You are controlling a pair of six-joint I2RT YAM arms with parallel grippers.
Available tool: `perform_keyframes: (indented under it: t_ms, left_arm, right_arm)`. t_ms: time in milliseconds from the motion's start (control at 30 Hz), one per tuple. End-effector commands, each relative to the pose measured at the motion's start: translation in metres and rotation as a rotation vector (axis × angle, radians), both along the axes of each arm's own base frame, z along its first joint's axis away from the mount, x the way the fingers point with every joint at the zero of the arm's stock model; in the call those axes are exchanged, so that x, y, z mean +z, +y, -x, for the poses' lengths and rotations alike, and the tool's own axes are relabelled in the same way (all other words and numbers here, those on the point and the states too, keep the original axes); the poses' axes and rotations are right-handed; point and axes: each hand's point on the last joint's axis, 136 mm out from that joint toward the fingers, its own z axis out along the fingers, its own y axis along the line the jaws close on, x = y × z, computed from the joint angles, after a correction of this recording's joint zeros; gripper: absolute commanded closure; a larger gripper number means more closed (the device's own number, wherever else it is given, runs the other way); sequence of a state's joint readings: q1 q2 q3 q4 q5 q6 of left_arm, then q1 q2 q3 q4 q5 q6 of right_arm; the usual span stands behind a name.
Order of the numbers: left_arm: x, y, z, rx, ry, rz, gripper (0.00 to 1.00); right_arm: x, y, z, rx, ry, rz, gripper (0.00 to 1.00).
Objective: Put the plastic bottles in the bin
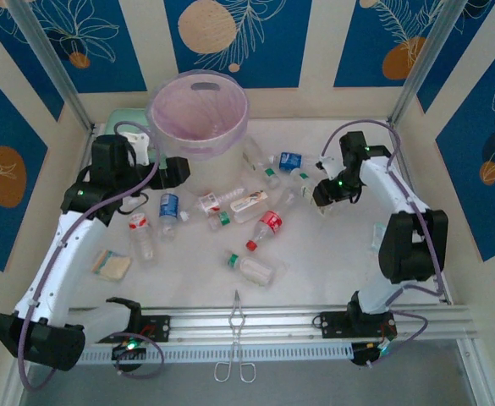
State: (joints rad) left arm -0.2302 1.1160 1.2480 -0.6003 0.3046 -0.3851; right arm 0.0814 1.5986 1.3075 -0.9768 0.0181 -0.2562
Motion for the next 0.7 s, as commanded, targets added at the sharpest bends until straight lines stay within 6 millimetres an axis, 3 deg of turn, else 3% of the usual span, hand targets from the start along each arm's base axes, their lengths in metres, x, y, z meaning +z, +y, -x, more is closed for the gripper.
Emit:
perform_keyframes:
  t_ms: [0,167,367,500,600,667]
  left_arm:
    - [0.035,-0.018,-0.001,-0.024,-0.047,0.214,0.00]
    - [0.069,-0.032,-0.010,-0.032,-0.117,0.491,0.00]
    - [0.089,-0.060,0.000,-0.079,-0.226,0.428,0.00]
    - [0.087,-0.088,0.008,-0.125,-0.229,0.383,0.00]
    - [0.073,-0.107,0.001,-0.121,-0.176,0.363,0.00]
    - [0.074,-0.121,-0.005,-0.142,-0.170,0.405,0.00]
  right_arm:
    - [0.043,0.027,0.006,-0.057,-0.119,-0.141,0.48]
    - [0.092,0.087,0.044,0.021,-0.265,-0.384,0.51]
    - [0.141,0.128,0.075,-0.001,-0.370,-0.687,0.54]
    - [0.154,0.147,0.085,0.027,-0.431,-0.774,0.54]
    - [0.159,0.164,0.094,0.109,-0.466,-0.782,0.54]
    - [0.165,0.175,0.101,0.164,-0.489,-0.770,0.54]
